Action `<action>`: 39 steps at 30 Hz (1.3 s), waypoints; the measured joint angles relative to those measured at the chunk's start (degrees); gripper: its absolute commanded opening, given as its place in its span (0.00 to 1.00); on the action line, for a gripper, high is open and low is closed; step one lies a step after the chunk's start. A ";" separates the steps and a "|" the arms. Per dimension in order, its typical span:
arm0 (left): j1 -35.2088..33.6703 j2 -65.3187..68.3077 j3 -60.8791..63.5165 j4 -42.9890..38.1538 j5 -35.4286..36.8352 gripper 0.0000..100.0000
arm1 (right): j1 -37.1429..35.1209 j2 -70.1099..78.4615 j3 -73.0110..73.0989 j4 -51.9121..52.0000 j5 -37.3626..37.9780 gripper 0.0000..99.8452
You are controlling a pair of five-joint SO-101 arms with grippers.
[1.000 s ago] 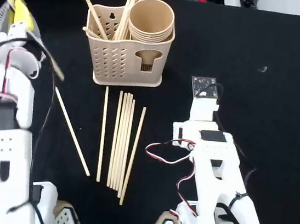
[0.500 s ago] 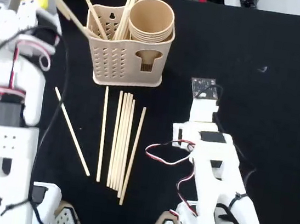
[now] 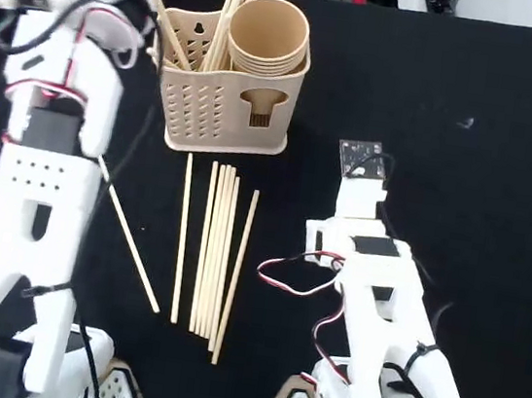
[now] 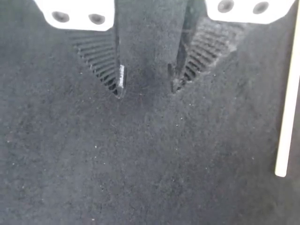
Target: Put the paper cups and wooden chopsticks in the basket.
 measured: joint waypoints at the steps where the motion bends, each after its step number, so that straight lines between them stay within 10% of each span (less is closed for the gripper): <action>1: 0.97 0.09 0.09 0.00 -0.79 0.03 | 0.00 0.00 0.00 0.00 0.00 0.16; 39: 3.60 0.09 10.99 0.88 -8.18 0.10 | 0.00 0.00 0.00 0.00 -0.09 0.16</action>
